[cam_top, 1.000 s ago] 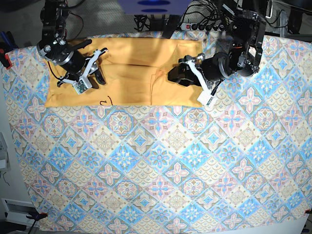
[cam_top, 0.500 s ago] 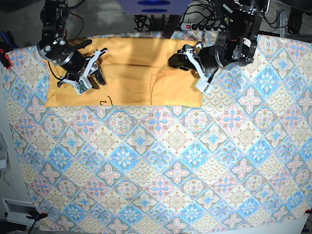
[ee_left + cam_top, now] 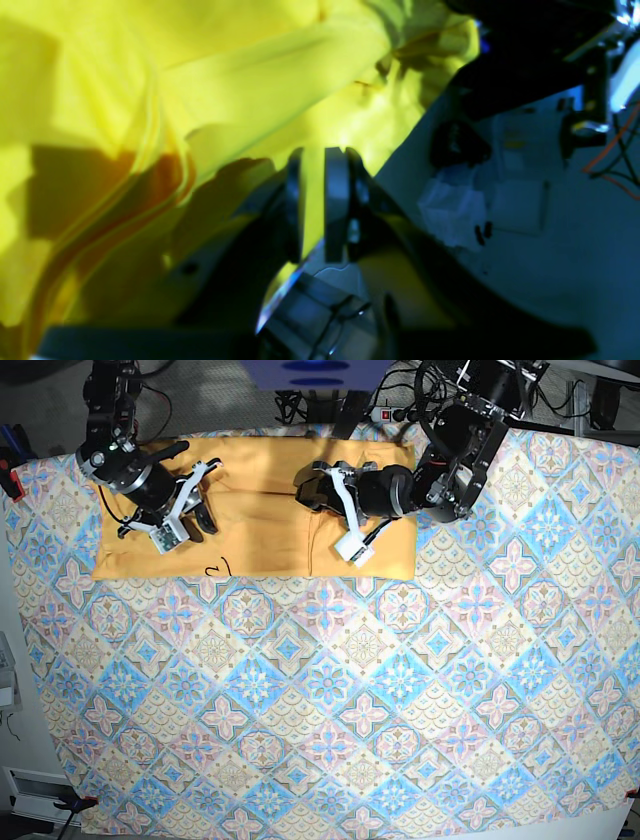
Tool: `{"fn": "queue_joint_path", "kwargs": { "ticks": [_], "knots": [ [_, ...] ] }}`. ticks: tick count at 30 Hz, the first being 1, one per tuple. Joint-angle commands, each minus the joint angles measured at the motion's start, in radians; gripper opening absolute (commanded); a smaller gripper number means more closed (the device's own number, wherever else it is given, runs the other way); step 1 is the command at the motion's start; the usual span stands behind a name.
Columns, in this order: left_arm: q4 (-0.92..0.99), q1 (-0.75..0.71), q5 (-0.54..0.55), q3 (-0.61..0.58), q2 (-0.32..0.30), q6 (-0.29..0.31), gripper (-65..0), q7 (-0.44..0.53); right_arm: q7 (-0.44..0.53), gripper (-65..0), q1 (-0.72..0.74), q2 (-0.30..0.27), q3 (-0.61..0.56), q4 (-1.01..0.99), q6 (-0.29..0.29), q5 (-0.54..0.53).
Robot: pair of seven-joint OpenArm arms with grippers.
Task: Fold the T-shirt properly
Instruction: 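Grasp the shirt end with the left gripper and fold it toward the right gripper, then lay the folded end down and withdraw the left gripper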
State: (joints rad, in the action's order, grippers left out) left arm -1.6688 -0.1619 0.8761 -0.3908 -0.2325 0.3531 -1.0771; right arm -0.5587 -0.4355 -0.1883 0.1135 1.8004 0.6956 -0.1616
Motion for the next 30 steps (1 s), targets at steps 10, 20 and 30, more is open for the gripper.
{"fn": "queue_joint_path", "kwargs": {
  "ticks": [10, 20, 30],
  "knots": [
    [-0.126, -0.179, 0.024, 0.304, -0.029, 0.002, -46.3, 0.008, 0.024, -50.4, 0.004, -0.010, 0.005, 0.020, 0.003, -0.016],
    [-0.081, -0.244, 0.024, 0.399, -0.021, 0.008, -20.3, 0.011, 0.024, -50.4, 0.007, -0.010, 0.004, 0.020, 0.003, -0.016],
    [0.060, -0.161, 0.024, 0.306, 0.000, 0.008, -20.4, 0.016, 0.024, -50.4, 0.005, -0.010, 0.002, 0.020, 0.003, -0.016]
  ]
}}
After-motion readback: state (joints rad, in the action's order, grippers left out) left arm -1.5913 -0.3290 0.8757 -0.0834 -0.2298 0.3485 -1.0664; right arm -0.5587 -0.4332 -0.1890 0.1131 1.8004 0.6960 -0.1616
